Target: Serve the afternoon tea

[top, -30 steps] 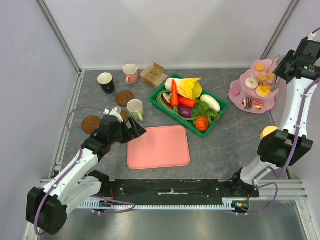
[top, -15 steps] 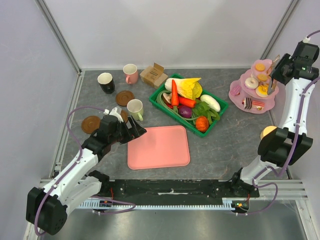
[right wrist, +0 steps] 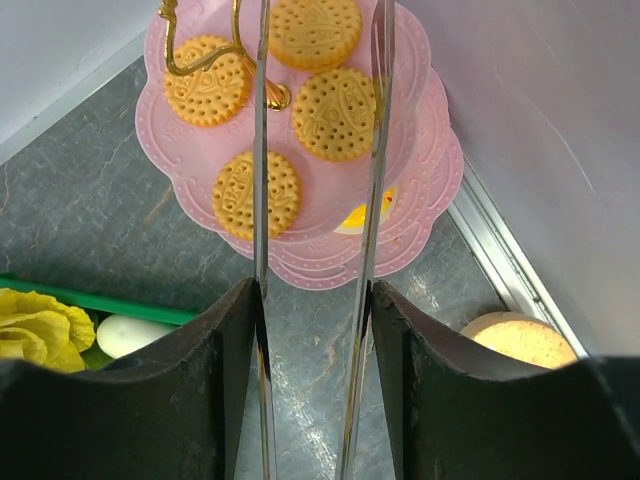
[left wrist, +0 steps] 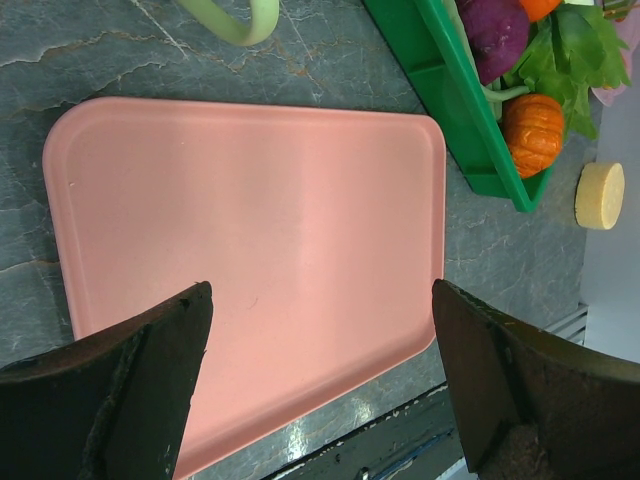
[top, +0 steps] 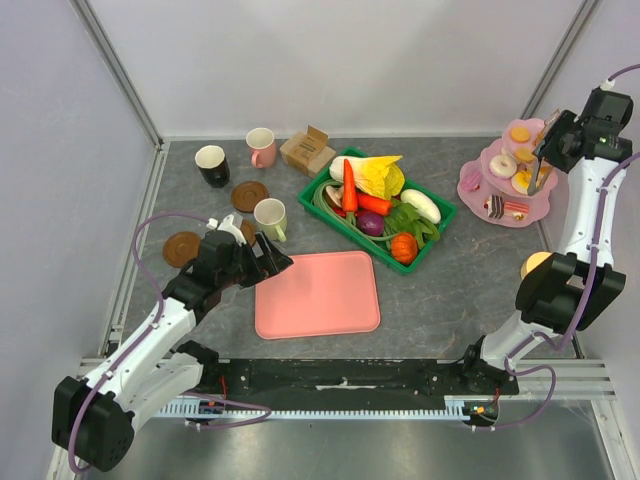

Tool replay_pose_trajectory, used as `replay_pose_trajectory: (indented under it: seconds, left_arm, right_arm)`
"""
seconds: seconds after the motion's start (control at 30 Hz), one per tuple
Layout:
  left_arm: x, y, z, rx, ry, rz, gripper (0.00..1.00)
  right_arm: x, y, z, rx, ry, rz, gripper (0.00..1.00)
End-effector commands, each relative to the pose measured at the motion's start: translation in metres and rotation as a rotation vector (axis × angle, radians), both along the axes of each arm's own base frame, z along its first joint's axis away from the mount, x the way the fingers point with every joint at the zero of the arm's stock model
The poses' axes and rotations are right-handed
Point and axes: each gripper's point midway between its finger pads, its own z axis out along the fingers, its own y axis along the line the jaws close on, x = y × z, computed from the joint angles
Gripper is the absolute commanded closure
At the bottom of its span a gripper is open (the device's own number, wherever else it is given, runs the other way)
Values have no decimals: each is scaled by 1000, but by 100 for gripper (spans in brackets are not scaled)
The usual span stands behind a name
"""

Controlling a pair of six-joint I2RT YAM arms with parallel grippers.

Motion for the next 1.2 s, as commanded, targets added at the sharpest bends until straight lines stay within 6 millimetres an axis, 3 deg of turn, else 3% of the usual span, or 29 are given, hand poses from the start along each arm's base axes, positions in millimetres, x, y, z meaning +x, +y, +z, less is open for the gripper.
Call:
replay_pose_trajectory:
  seconds: [0.0,0.17,0.5,0.67,0.83,0.93,1.0,1.1,1.17]
  left_arm:
    - [2,-1,6,-4,-36,-8,4]
    - [2,-1,7,-5,-38,-8,4]
    - [1,-2,8,-10,-36,-15,4]
    - [-1,-3,7,-9,-31,-21,4]
    - [-1,-1,9,-12,-36,-15,4]
    - [0,-1,8,-10,-35,-10,4]
    - [0,-2,10,-11,-36,-12,4]
    - [1,-2,10,-12,-30,-11,4]
    - [0,-2,10,-14,-26,-10,4]
  right_arm:
    - [4,-1,28,-39,-96,8,44]
    - [1,-1,47,-54,-151,-8,44]
    - [-31,-31,76,-145,-196,-258,46]
    - [-43,-25,104,-158,-286,-268,48]
    - [-61,-9,146,-150,-419,-249,48]
    - [-71,17,170,-123,-487,-159,49]
    - [-76,50,182,-106,-510,-51,48]
    - [-73,124,188,-89,-532,149,48]
    - [-70,176,172,-74,-481,257,48]
